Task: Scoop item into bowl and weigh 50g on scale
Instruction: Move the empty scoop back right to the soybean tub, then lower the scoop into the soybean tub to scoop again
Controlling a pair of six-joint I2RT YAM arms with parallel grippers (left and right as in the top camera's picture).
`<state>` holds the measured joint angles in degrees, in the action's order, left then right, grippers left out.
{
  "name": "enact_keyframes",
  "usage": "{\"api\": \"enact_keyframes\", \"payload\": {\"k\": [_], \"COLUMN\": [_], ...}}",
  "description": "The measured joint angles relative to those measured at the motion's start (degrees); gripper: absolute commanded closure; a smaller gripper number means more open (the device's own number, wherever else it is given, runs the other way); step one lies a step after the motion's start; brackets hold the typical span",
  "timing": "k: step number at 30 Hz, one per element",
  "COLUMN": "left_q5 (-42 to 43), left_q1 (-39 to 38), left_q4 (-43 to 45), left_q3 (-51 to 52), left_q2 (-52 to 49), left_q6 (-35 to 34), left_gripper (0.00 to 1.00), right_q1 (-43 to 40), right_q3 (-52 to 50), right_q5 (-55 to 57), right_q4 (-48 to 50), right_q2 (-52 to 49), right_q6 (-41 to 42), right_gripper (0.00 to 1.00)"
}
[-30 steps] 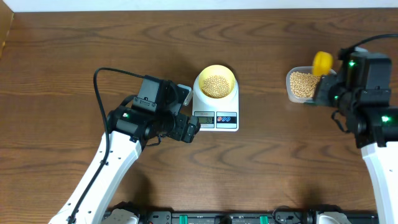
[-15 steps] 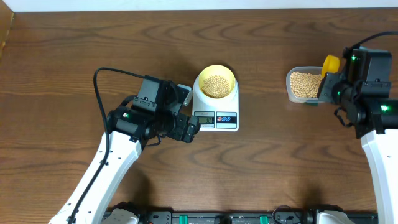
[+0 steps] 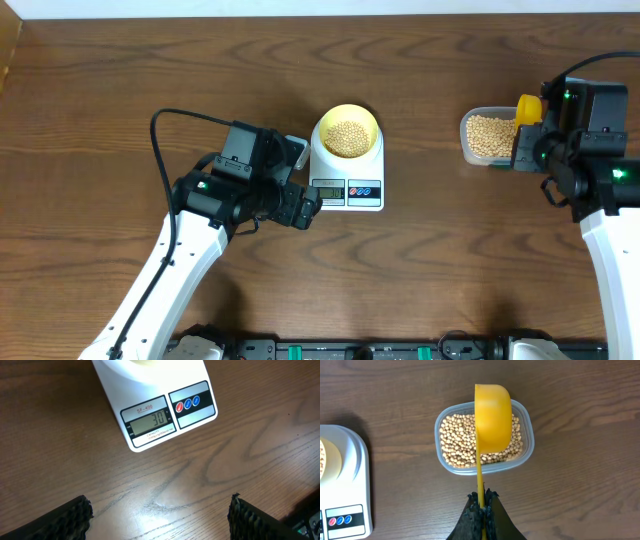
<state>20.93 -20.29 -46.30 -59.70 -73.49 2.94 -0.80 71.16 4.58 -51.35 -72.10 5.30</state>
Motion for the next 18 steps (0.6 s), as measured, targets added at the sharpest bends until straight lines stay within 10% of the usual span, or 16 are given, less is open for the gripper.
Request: {"api": "enact_keyframes", "payload": {"k": [18], "left_q5": [0.00], "left_q1": [0.00], "left_q4": [0.00], "left_q3": [0.00], "left_q2": [0.00], "left_q6": [0.00], "left_gripper": [0.11], "right_q1": [-2.86], "right_q3": [-0.02], "right_q5": [0.04], "right_q4": [-2.01], "right_q2": [0.00], "right_q6": [-1.49], "right_gripper": [0.99]}}
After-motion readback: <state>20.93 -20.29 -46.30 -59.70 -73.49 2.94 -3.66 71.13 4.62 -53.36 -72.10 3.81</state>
